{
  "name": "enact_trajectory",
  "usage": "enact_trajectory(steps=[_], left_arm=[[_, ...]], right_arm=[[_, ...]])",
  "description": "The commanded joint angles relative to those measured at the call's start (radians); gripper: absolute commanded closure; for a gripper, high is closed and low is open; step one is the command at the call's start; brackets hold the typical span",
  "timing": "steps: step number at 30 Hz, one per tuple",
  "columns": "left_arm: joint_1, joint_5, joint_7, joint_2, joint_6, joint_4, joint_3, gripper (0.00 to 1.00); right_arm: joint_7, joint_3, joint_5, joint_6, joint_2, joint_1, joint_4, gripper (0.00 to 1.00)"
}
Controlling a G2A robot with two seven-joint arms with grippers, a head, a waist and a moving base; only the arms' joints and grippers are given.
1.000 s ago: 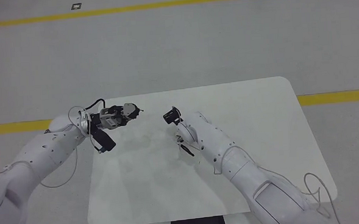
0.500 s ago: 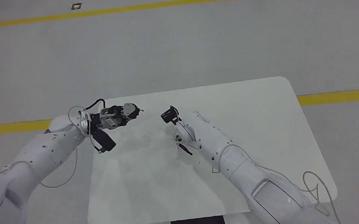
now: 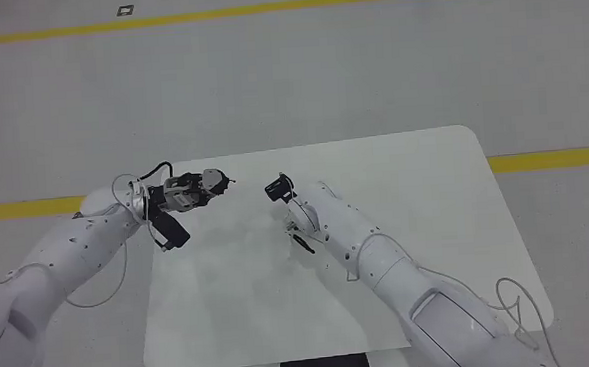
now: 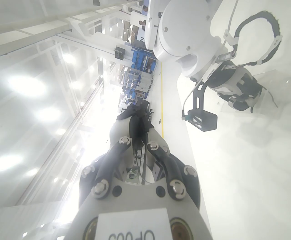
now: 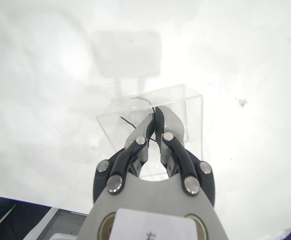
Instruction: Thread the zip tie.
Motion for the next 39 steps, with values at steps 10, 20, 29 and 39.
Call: enact_trajectory(steps=[10,20,29,39], left_arm=[[0.0,0.0,0.0,0.0,0.0,0.0,0.0,1.0],[0.0,0.0,0.0,0.0,0.0,0.0,0.0,1.0],[0.0,0.0,0.0,0.0,0.0,0.0,0.0,1.0],[0.0,0.0,0.0,0.0,0.0,0.0,0.0,1.0]], right_arm=[[0.038,0.035,-0.031,0.005,0.02,-0.045,-0.123,1.0],[0.078,0.081,-0.065,-0.021,0.049,-0.121,-0.269,1.0],[0.046,0.081,-0.036,-0.031,0.049,-0.139,-0.289,1.0],[-0.004,0.073,-0.004,-0.015,0.045,-0.147,-0.302,1.0]])
